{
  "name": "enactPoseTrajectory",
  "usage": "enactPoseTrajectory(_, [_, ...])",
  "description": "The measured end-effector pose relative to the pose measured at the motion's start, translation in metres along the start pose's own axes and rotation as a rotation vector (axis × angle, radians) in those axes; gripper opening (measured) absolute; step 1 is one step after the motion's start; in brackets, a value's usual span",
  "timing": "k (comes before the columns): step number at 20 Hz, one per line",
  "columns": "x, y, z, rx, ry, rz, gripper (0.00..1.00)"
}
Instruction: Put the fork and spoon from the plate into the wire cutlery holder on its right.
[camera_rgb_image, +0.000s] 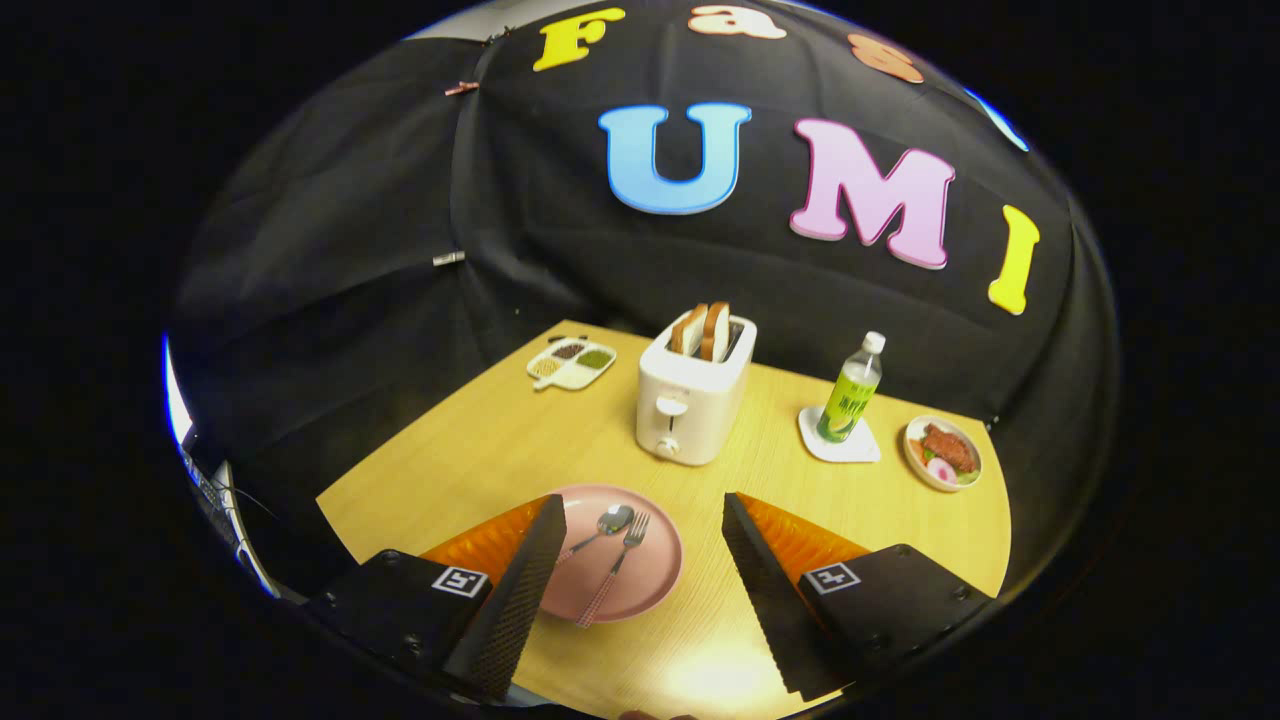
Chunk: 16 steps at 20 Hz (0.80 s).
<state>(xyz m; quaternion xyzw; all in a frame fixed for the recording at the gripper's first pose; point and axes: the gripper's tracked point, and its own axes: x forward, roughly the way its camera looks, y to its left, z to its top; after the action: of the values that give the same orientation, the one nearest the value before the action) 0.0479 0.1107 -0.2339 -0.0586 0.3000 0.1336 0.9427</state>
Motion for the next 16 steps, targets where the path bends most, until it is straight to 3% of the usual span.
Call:
enactPoseTrajectory(7, [0.062, 0.024, -0.096, -0.026, 0.333, 0.023, 0.99])
enactPoseTrajectory(12, [0.094, 0.029, -0.131, -0.003, 0.471, 0.0, 0.97])
enactPoseTrajectory(16, [0.108, 0.032, -0.149, 0.027, 0.555, -0.004, 0.8])
